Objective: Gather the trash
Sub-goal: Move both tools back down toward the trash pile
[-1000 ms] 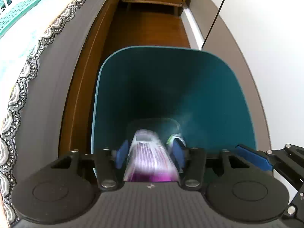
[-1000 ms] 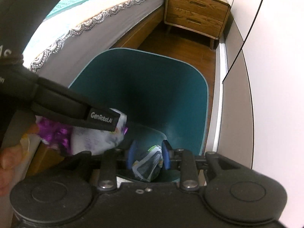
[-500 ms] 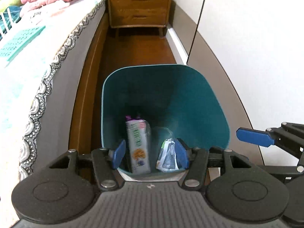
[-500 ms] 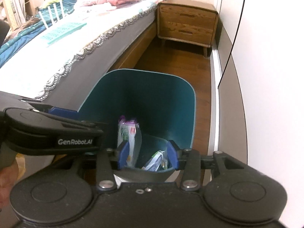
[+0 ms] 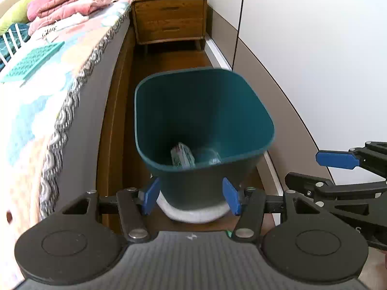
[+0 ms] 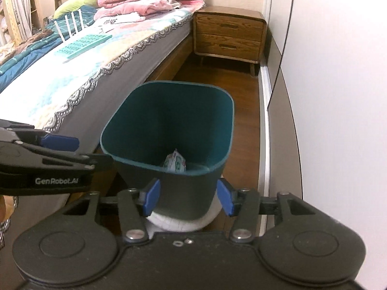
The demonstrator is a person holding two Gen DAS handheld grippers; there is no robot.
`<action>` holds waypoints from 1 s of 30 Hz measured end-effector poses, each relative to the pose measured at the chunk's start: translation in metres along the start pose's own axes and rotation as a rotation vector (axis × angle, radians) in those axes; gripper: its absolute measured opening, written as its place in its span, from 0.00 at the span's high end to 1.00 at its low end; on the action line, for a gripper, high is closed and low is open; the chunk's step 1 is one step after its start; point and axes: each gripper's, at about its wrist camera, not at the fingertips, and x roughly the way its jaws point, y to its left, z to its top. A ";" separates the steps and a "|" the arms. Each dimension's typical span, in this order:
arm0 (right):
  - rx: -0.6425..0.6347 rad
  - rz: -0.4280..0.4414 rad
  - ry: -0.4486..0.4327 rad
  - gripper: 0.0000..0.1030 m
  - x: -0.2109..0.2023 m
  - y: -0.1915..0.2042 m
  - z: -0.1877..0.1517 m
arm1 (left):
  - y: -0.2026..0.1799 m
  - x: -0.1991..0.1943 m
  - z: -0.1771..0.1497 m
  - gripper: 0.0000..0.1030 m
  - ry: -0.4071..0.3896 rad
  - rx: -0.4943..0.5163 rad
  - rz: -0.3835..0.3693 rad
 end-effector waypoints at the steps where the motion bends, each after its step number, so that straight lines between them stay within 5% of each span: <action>1: 0.009 0.002 0.007 0.49 -0.001 0.000 -0.007 | -0.001 -0.001 -0.007 0.45 0.013 -0.004 -0.005; 10: 0.040 0.029 0.072 0.38 -0.002 0.002 -0.074 | -0.006 0.011 -0.068 0.45 0.107 -0.030 -0.005; 13: 0.048 0.032 0.104 0.35 0.002 0.002 -0.098 | -0.005 0.017 -0.087 0.34 0.122 -0.043 0.000; 21: 0.108 0.044 0.165 0.12 0.024 -0.001 -0.167 | -0.006 0.055 -0.148 0.31 0.202 -0.061 -0.001; 30: 0.114 0.001 0.332 0.11 0.080 -0.001 -0.260 | -0.015 0.114 -0.250 0.32 0.356 -0.063 -0.002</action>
